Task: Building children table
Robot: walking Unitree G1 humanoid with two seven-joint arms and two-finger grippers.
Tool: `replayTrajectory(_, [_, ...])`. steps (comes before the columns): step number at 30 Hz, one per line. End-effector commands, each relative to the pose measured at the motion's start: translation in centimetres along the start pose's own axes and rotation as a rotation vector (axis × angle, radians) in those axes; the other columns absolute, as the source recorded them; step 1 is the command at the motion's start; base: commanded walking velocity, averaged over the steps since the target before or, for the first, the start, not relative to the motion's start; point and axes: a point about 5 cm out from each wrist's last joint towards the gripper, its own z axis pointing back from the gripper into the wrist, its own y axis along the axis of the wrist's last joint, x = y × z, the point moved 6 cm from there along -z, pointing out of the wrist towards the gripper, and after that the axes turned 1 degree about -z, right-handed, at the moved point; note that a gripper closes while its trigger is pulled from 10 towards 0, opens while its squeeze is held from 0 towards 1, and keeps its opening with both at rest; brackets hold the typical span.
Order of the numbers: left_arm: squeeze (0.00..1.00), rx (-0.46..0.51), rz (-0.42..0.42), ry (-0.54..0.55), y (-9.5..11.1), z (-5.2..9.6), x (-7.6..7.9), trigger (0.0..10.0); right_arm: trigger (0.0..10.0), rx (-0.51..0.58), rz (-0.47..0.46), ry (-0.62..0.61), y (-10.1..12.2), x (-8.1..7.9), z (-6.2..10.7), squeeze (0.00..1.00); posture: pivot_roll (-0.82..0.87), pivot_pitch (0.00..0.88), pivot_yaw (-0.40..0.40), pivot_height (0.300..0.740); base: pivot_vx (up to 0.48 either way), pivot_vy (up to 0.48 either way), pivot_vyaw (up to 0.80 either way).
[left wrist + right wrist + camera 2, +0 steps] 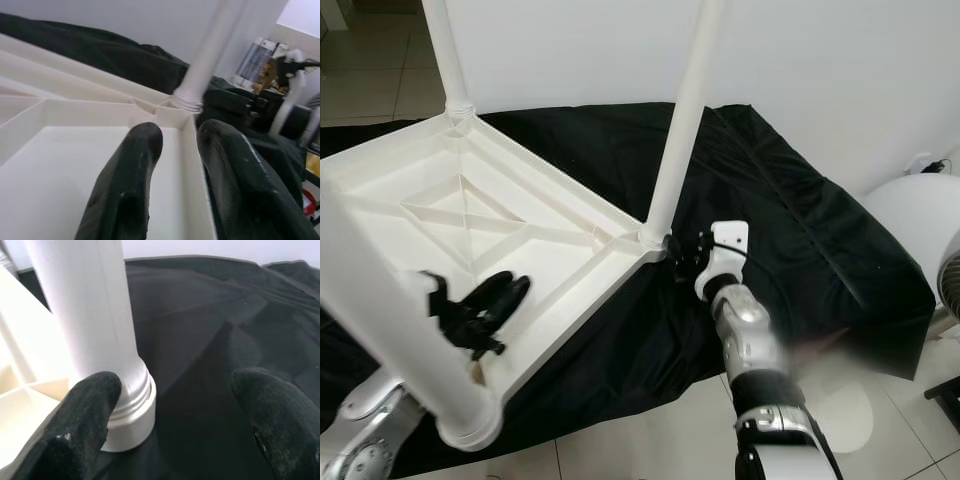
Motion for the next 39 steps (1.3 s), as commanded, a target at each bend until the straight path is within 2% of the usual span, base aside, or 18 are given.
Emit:
replayTrajectory(1, [0.00, -0.014, 0.004, -0.081, -0.3, -0.4, 1.7, 10.0, 10.0, -0.011, 0.019, -0.019, -0.2, 0.6, -0.1, 0.00, 0.11, 0.086, -0.081, 0.740, 0.000, 0.000, 0.00])
replayTrajectory(7, [0.00, -0.003, 0.024, -0.147, -0.2, -1.7, 3.5, 10.0, 10.0, 0.005, 0.037, -0.025, 1.1, -0.1, -1.9, 0.00, 0.09, 0.096, -0.073, 0.740, 0.000, 0.000, 0.00])
replayTrajectory(9, [0.00, 0.007, 0.041, -0.172, -0.2, -2.5, 4.4, 10.0, 10.0, 0.000, 0.033, -0.030, 1.4, -1.0, -3.0, 0.00, 0.08, 0.096, -0.067, 0.740, 0.000, 0.000, 0.00])
replayTrajectory(13, [0.00, 0.007, 0.055, -0.182, -0.3, -2.9, 4.9, 10.0, 10.0, -0.004, 0.033, -0.030, 1.3, -1.6, -3.2, 0.00, 0.08, 0.095, -0.062, 0.740, 0.000, 0.000, 0.00])
replayTrajectory(18, [0.00, 0.015, 0.044, -0.166, -0.1, -3.2, 4.5, 10.0, 10.0, 0.029, 0.026, -0.022, 1.3, -1.9, -2.9, 0.00, 0.08, 0.096, -0.059, 0.740, 0.000, 0.000, 0.00])
replayTrajectory(21, [0.00, -0.003, -0.010, -0.112, -0.2, -3.2, 2.7, 10.0, 10.0, 0.073, -0.012, -0.027, 1.2, -1.5, -2.1, 0.00, 0.08, 0.089, -0.057, 0.740, 0.000, 0.000, 0.00])
replayTrajectory(23, [0.00, -0.006, -0.018, -0.104, -0.3, -3.2, 2.4, 10.0, 10.0, 0.078, -0.018, -0.029, 1.2, -1.5, -2.0, 0.00, 0.08, 0.089, -0.057, 0.740, 0.000, 0.000, 0.00])
replayTrajectory(24, [0.00, -0.017, -0.045, -0.085, -0.3, -3.0, 1.5, 10.0, 10.0, 0.101, -0.023, -0.040, 1.1, -1.0, -1.3, 0.00, 0.09, 0.088, -0.058, 0.740, 0.000, 0.000, 0.00])
replayTrajectory(26, [0.00, -0.046, -0.129, -0.015, -0.1, -2.4, -1.7, 10.0, 10.0, 0.145, -0.019, -0.059, 1.0, -0.1, 0.2, 0.00, 0.08, 0.090, -0.052, 0.740, 0.000, 0.000, 0.00])
replayTrajectory(28, [0.00, -0.046, -0.129, -0.015, -0.1, -2.4, -1.7, 10.0, 10.0, 0.145, -0.019, -0.059, 1.0, -0.1, 0.2, 0.00, 0.08, 0.090, -0.052, 0.740, 0.000, 0.000, 0.00])
replayTrajectory(30, [0.00, -0.086, -0.199, 0.017, 0.1, -1.6, -4.2, 10.0, 10.0, 0.173, -0.007, -0.065, 0.9, 0.6, 1.6, 0.00, 0.08, 0.091, -0.048, 0.740, 0.000, 0.000, 0.00])
replayTrajectory(31, [0.00, -0.086, -0.199, 0.017, 0.1, -1.6, -4.2, 10.0, 10.0, 0.173, -0.007, -0.065, 0.9, 0.6, 1.6, 0.00, 0.08, 0.091, -0.048, 0.740, 0.000, 0.000, 0.00])
replayTrajectory(33, [0.00, -0.122, -0.255, 0.018, 0.3, -0.7, -5.7, 10.0, 10.0, 0.198, -0.005, -0.067, 1.3, 1.3, 2.8, 0.00, 0.07, 0.095, -0.034, 0.740, 0.000, 0.000, 0.00])
replayTrajectory(35, [0.00, -0.122, -0.255, 0.018, 0.3, -0.7, -5.7, 10.0, 10.0, 0.198, -0.005, -0.067, 1.3, 1.3, 2.8, 0.00, 0.07, 0.095, -0.034, 0.740, 0.000, 0.000, 0.00])
replayTrajectory(37, [0.00, -0.183, -0.319, 0.035, 0.2, 0.8, -7.6, 10.0, 10.0, 0.209, 0.015, -0.085, 1.5, 2.1, 3.8, 0.00, 0.05, 0.093, -0.010, 0.740, 0.000, 0.000, 0.00])
replayTrajectory(38, [0.00, -0.183, -0.319, 0.035, 0.2, 0.8, -7.6, 10.0, 10.0, 0.209, 0.015, -0.085, 1.5, 2.1, 3.8, 0.00, 0.05, 0.093, -0.010, 0.740, 0.000, 0.000, 0.00])
replayTrajectory(39, [0.00, -0.213, -0.330, 0.034, 0.0, 1.7, -8.2, 10.0, 10.0, 0.211, 0.022, -0.095, 1.6, 2.5, 4.1, 0.00, 0.05, 0.093, -0.010, 0.740, 0.000, 0.000, 0.00])
